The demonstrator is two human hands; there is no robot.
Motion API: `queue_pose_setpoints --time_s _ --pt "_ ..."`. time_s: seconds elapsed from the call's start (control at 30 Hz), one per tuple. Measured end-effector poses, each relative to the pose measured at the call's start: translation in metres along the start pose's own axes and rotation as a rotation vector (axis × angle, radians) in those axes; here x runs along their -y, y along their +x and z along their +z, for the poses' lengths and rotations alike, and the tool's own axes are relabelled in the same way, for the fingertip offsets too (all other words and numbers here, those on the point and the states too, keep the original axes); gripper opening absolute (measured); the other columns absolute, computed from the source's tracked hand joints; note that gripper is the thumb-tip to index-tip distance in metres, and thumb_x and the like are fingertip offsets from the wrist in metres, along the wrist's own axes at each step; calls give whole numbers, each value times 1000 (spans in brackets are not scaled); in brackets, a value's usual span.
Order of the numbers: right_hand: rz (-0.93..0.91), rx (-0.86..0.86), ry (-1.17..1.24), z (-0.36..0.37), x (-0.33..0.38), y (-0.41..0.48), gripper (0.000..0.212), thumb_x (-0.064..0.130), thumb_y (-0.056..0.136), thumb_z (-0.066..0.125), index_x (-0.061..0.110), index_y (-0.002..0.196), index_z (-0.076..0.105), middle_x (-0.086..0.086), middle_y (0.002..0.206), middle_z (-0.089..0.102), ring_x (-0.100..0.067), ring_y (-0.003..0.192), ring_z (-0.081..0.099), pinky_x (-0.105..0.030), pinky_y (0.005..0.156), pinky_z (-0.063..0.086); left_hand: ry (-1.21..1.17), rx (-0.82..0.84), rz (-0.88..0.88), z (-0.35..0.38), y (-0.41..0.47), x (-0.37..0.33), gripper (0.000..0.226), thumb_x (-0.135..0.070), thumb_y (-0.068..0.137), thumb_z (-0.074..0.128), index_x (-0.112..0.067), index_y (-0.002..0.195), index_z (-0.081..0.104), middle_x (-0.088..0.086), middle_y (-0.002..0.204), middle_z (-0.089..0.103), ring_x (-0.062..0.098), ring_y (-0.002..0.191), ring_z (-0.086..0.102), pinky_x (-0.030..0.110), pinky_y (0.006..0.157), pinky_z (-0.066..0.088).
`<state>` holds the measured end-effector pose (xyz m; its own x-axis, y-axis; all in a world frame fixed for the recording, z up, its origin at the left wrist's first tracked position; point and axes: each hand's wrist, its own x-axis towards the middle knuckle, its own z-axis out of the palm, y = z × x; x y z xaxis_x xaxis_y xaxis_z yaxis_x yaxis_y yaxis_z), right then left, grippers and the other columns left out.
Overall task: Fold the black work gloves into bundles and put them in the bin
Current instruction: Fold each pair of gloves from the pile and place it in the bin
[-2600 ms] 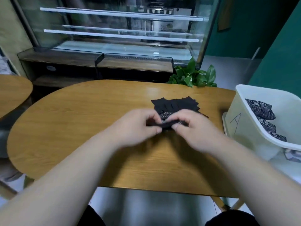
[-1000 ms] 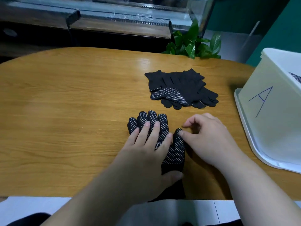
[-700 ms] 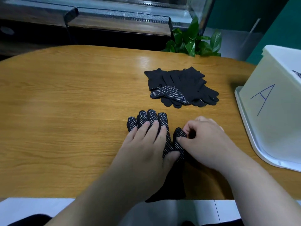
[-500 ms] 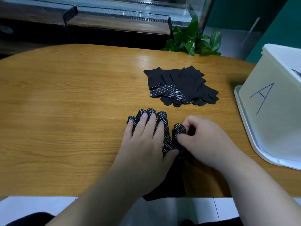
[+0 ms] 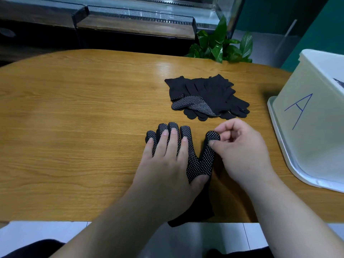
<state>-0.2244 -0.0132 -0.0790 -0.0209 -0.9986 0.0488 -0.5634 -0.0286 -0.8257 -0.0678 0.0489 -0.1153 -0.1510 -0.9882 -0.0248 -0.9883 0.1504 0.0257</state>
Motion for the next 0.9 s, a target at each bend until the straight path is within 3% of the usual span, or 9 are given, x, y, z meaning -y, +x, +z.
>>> queue_pose_setpoints --time_s 0.17,0.33,0.5,0.63,0.77,0.9 --pt "-50 62 -136 5 0 -1 21 16 83 75 29 90 61 4 70 64 -9 62 58 -33 65 51 10 19 -3 -3 0 -2 102 -77 77 -2 -15 158 -1 13 166 -6 29 153 -7 53 122 4" --pt "-38 202 -272 -3 5 -4 6 33 86 71 27 85 68 9 66 66 -8 61 60 -32 62 53 -27 -2 -8 -1 0 0 106 -82 76 7 -16 159 4 12 166 -2 28 153 -4 53 122 6" --pt "-44 181 -409 -6 2 -4 29 35 84 69 14 67 59 7 52 55 -7 51 49 -17 44 36 -29 -2 -9 -2 0 -1 110 -85 74 8 -16 159 6 12 166 -2 28 153 -4 54 122 7" --pt "-80 201 -398 -8 2 -6 29 34 87 68 16 67 56 7 54 57 -8 53 50 -18 47 37 -97 -37 -16 -3 0 2 96 -75 83 9 -15 158 21 13 165 11 28 153 5 55 121 12" --pt "-98 224 -347 -10 2 -7 26 37 89 67 19 73 57 5 61 63 -9 53 52 -31 57 44 -123 -47 -12 -8 2 11 89 -65 81 -7 -23 159 8 6 167 -6 21 152 -15 52 122 -2" --pt "-113 303 -377 -11 2 -9 16 34 83 72 27 82 58 12 69 65 -5 58 54 -26 57 43 -97 -25 -18 -4 5 16 92 -73 79 -1 -26 158 3 6 167 -8 22 152 -16 53 122 -3"
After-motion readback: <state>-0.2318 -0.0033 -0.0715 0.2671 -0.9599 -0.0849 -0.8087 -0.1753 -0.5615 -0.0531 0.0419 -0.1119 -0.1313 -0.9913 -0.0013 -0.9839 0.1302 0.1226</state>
